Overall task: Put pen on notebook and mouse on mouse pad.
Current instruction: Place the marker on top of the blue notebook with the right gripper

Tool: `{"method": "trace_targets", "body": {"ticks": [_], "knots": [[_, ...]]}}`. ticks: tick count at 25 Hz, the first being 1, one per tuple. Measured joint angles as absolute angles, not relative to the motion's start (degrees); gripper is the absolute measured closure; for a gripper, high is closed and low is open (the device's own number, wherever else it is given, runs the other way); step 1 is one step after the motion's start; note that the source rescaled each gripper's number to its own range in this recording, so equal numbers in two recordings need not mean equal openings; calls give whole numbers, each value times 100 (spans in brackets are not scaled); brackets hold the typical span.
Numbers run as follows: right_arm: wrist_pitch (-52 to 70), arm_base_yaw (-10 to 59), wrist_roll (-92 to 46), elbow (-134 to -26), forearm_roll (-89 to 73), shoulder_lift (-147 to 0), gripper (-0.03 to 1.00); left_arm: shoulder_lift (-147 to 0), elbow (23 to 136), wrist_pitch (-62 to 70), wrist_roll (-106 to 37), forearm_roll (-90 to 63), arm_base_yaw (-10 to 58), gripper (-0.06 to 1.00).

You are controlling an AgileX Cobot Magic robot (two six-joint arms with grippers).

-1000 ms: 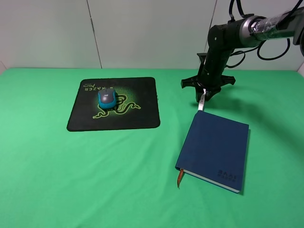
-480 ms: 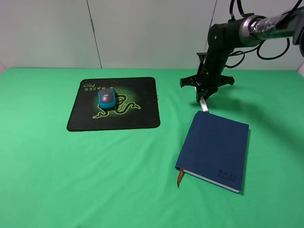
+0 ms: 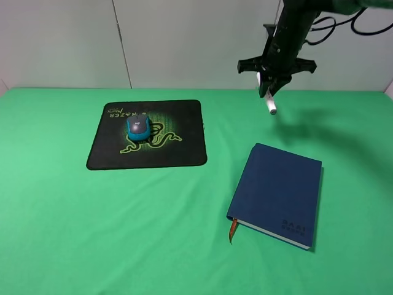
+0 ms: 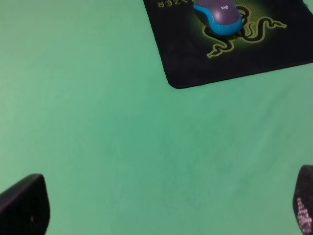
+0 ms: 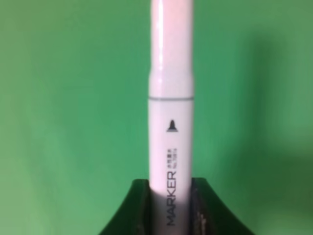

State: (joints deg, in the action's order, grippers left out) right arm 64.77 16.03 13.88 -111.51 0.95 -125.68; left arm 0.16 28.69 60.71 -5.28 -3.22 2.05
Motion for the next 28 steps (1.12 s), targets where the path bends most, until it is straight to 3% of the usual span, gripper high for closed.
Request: {"method": "trace_targets", "body": {"ticks": [9,17,22,28], "knots": [[6920,1603,1388,-10698,95,-11917,97,16,2869,6071,-528,-322,205,-6],[6350,1603,1494,-8826,67,-10856,97,16,2869,6071,-528,-322,205,-6],[5385,1603,1780,-7163,-97,-10019,97,16,2869,6071,-528,-322,205,-6],[4659,1728,2023,-5998,-142,-9738,97,16,2869,6071,-528,-322,205,-6]]}}
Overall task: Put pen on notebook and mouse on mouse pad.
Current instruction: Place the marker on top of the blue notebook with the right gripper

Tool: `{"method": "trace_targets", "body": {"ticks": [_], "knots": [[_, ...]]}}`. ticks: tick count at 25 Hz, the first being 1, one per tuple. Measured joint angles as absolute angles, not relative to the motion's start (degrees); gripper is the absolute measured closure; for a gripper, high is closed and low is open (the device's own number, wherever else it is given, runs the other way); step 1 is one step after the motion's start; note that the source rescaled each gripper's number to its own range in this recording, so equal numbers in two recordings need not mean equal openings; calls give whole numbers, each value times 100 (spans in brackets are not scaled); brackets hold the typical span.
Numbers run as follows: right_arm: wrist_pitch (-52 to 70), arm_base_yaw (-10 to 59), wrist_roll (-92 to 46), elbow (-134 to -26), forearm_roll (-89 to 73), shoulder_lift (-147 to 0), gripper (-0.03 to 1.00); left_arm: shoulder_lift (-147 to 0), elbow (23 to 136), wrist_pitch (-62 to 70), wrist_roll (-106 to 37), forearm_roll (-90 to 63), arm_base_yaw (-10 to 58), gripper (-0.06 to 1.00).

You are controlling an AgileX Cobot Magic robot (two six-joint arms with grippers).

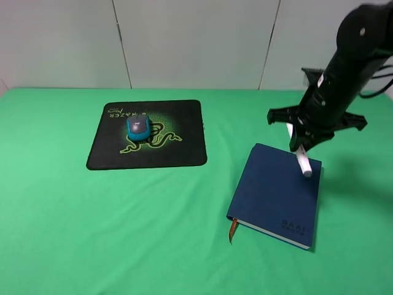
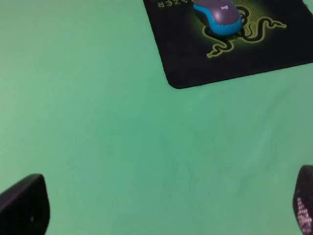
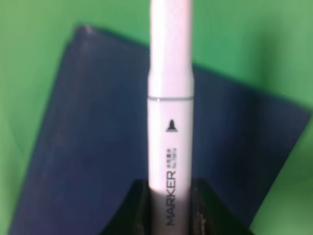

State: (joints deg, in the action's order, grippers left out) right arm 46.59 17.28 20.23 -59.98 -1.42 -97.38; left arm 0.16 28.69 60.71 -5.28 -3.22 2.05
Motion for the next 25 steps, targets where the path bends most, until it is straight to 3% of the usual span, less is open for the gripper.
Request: {"method": "trace_targets", "body": {"ticks": [8,25], "knots": [[3703,2399,2413,-5300,-159,-9738,97,16,2869,6059,-528,-322,205,-6],[3160,2423,2459,-4617,-59,-9738,97,16,2869,6059,-528,-322,205,-6]]}}
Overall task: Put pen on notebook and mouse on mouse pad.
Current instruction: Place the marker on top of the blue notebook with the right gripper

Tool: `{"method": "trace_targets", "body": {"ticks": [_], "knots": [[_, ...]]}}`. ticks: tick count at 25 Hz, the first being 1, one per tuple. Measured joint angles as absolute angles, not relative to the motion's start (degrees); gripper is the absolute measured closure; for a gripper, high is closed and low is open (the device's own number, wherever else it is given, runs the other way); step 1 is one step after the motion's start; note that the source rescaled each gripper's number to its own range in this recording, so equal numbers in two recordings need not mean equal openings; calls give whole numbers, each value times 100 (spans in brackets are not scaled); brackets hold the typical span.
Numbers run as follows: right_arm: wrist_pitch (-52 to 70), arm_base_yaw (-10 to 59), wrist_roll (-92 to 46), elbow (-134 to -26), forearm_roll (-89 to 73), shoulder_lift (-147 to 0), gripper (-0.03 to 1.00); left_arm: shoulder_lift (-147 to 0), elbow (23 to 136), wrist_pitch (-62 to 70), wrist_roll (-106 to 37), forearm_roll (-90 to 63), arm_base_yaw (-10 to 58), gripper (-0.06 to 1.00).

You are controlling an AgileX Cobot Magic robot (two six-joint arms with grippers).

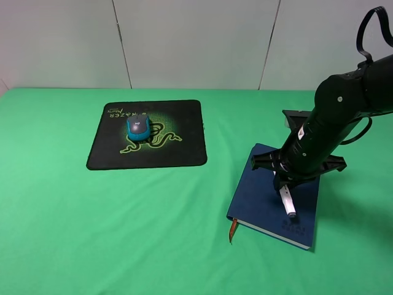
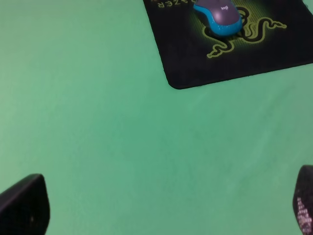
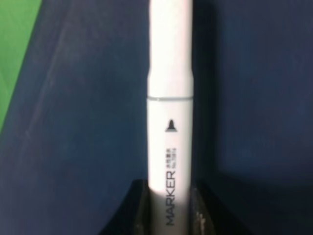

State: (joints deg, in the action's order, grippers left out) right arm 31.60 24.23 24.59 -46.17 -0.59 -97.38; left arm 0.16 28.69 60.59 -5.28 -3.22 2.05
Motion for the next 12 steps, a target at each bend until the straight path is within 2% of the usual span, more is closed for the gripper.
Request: {"method": "trace_targets", "body": {"ticks": [3,5,6,8,9,11,12], "knots": [[3075,2423,2405,-4617,-59,-9738,97,16,2869,6059,-528,-322,205,-6],[3081,2423,2329,-4617,-59,-9738,87,16,2869,6059,-528,-322,205,-6],[3081,2423,2302,-4617,-59,-9738,70,16,2869,6059,-528,-322,205,-6],[3081,2423,2288,-4617,-55,-9738,29,16,2869,6059,-528,-322,205,-6],[3081,2423,2288,-4617,-55,-9738,16,16,2869,6059,-528,-322,205,-6],[3081,2423,2283,-4617,-55,-9738,3,16,2869,6059,-528,-322,205,-6],[3081,2423,2283,-4617,-55,-9738,1,16,2869,6059,-528,-322,205,-6]]}}
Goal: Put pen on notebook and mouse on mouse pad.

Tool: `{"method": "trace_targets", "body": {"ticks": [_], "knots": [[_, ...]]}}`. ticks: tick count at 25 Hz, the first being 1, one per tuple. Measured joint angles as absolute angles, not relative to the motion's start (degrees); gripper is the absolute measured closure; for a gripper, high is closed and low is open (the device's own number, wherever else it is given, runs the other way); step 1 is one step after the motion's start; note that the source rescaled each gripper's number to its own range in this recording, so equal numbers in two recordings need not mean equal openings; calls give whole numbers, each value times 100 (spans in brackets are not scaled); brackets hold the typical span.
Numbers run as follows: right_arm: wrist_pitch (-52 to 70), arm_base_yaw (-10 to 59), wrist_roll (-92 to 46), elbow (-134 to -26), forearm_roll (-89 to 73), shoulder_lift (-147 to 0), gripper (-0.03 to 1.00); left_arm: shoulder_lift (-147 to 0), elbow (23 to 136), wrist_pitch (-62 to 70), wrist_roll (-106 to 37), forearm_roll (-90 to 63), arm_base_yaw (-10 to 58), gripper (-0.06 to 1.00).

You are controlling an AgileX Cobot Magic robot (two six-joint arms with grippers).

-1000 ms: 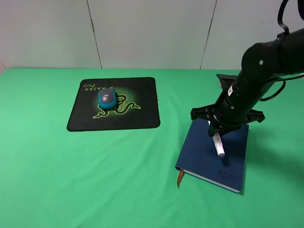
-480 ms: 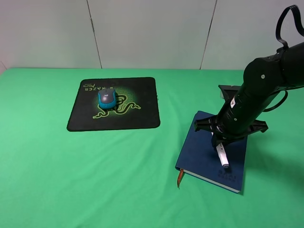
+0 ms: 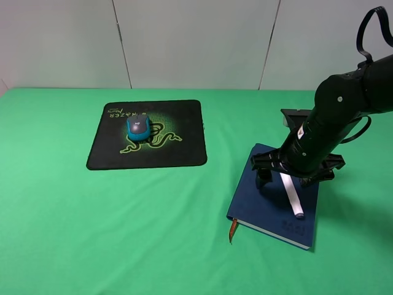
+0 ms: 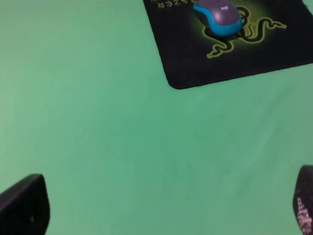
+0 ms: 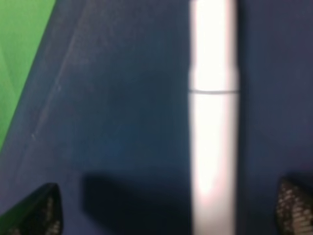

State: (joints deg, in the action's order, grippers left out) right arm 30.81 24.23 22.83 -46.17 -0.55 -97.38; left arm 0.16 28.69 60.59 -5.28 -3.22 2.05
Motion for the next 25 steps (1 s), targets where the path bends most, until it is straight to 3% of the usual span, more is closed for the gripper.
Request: {"method": "trace_targets", "body": {"ticks": [18,25], "knots": [[3123,2423,2283,-4617,-78,-9738,-3,16,2869,6065,-528,-322,205,-6],[3760,2423,2283,-4809,-38,-9738,-3,16,2869,6065,-528,-322,205,-6]]}}
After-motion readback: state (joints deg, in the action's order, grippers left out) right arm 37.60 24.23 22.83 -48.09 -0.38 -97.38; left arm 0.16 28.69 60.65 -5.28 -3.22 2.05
